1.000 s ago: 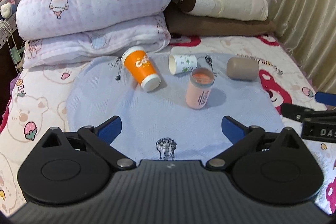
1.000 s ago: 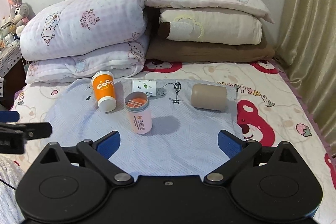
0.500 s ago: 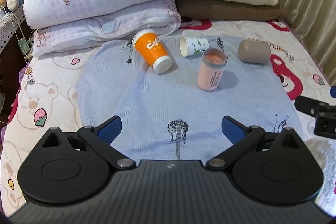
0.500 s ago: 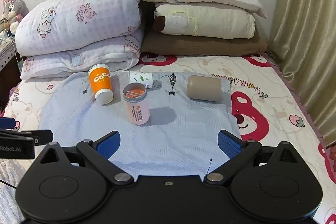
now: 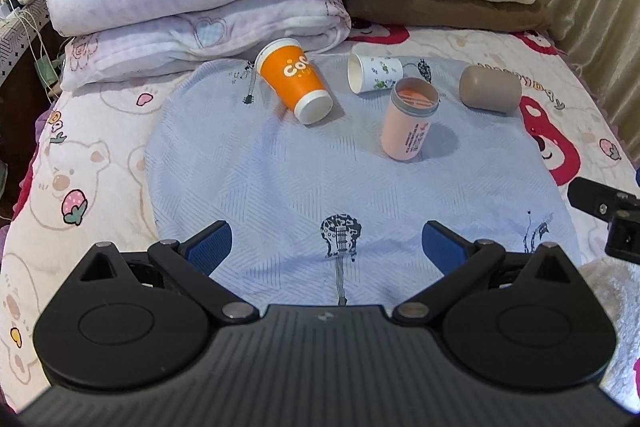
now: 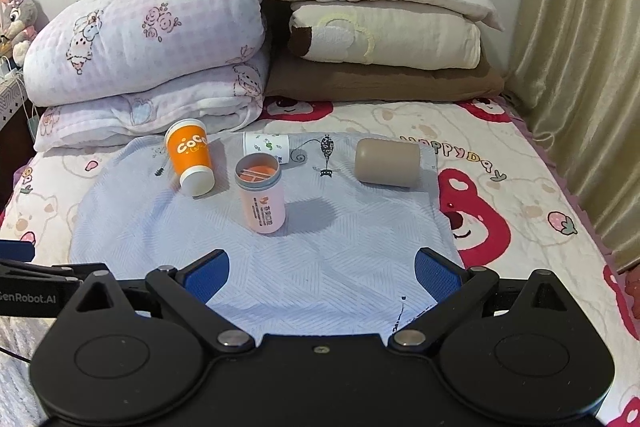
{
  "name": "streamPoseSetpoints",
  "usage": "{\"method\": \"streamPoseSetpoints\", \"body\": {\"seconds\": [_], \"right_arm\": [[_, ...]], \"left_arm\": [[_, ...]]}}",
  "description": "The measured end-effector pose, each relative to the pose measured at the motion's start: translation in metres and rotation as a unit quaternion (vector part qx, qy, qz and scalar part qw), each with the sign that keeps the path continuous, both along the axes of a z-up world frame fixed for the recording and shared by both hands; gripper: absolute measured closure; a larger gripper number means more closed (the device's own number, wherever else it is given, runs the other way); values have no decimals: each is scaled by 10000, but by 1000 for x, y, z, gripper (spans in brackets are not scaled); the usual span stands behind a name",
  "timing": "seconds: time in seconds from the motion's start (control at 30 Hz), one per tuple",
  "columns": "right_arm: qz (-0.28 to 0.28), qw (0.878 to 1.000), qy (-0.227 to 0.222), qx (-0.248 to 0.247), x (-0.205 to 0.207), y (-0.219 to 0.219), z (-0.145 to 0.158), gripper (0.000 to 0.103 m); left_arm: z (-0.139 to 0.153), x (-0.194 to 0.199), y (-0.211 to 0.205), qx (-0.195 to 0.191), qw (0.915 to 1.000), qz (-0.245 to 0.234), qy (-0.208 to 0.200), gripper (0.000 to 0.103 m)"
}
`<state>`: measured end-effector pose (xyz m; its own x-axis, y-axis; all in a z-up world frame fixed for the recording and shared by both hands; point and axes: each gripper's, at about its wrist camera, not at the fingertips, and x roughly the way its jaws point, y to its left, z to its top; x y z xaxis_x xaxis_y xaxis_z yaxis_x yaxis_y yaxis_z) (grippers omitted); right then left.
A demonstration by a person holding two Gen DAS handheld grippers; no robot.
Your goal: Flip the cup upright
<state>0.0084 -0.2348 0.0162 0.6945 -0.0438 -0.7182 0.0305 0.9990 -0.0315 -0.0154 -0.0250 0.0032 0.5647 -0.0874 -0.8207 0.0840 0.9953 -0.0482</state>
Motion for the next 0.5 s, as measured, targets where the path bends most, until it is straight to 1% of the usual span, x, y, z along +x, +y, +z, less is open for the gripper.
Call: {"method": "streamPoseSetpoints", "body": {"seconds": [0.17,0.5], "right_arm": [[-26,10000,-38,46,-1,-1,2,2],[-60,10000,-45,42,-2,-1,1,2]], "left_arm": [[3,0,0,67,10000,22,-62,0],[-5,6,0,248,9995,91,154,0]]}}
